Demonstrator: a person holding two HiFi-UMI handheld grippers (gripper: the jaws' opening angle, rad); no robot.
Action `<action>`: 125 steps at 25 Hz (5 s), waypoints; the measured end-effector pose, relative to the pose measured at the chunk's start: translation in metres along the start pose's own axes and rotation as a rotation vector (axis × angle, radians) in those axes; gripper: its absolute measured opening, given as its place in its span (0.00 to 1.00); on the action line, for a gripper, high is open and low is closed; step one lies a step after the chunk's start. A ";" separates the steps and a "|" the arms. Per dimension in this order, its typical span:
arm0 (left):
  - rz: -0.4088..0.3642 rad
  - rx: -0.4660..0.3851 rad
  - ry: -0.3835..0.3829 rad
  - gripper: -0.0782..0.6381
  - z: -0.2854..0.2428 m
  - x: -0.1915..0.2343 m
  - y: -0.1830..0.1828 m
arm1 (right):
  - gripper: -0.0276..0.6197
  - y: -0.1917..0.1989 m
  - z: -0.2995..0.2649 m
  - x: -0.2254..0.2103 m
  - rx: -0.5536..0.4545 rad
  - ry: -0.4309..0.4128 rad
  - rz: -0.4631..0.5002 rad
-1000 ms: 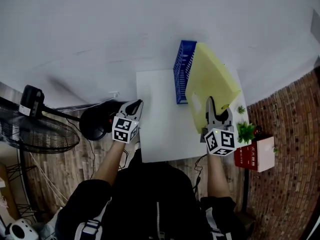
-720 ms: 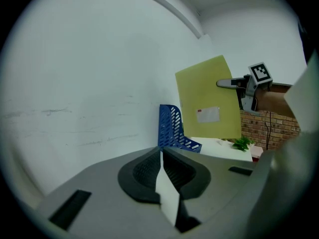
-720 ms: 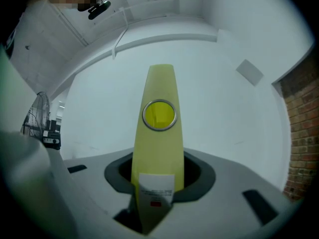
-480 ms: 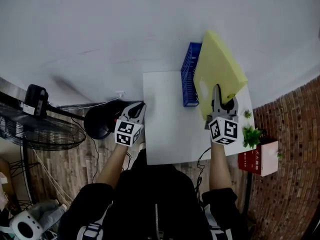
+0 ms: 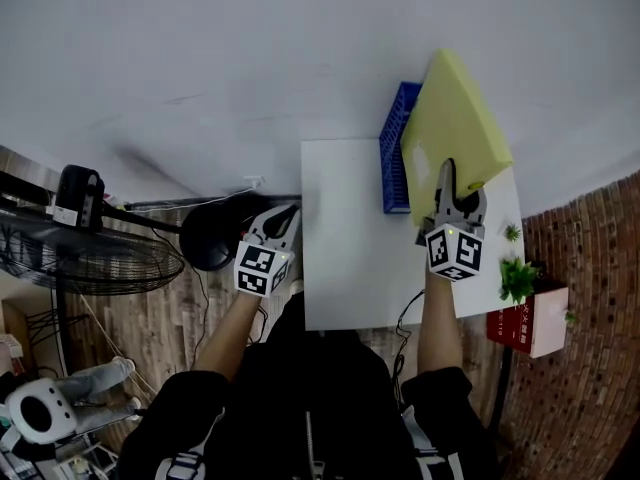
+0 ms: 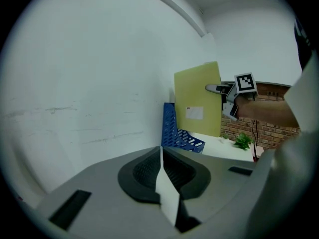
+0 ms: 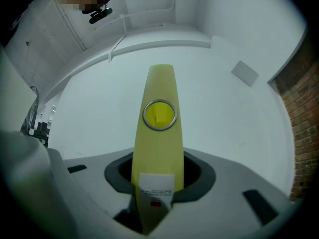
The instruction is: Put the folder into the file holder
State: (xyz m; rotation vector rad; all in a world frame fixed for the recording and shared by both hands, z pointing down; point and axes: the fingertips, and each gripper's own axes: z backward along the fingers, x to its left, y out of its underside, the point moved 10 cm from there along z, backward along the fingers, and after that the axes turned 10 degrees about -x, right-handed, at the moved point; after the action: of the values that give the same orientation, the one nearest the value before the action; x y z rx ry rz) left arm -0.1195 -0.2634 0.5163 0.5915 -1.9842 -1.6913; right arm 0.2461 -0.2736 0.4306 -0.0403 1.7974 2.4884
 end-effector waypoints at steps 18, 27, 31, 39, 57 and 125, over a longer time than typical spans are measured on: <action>0.018 0.032 -0.062 0.16 0.017 0.032 0.013 | 0.28 0.049 -0.028 0.018 -0.034 0.033 0.053; 0.022 0.042 -0.071 0.16 0.020 0.035 0.015 | 0.28 0.066 -0.021 0.013 0.005 0.059 0.038; 0.023 0.047 -0.067 0.16 0.020 0.033 0.018 | 0.29 0.068 -0.014 0.014 0.015 0.052 0.049; 0.028 0.053 -0.054 0.16 0.016 0.029 0.021 | 0.32 0.060 -0.013 0.023 0.110 -0.026 0.095; 0.032 0.054 -0.041 0.16 0.014 0.012 0.025 | 0.38 0.046 -0.012 0.017 0.345 -0.123 0.085; 0.075 0.090 -0.157 0.16 0.041 0.019 0.041 | 0.31 0.137 0.010 0.006 0.246 -0.107 0.061</action>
State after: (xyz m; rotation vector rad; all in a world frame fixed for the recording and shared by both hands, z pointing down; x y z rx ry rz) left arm -0.1603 -0.2366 0.5528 0.4194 -2.1733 -1.6556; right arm 0.2305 -0.3065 0.5634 0.1600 2.0714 2.2393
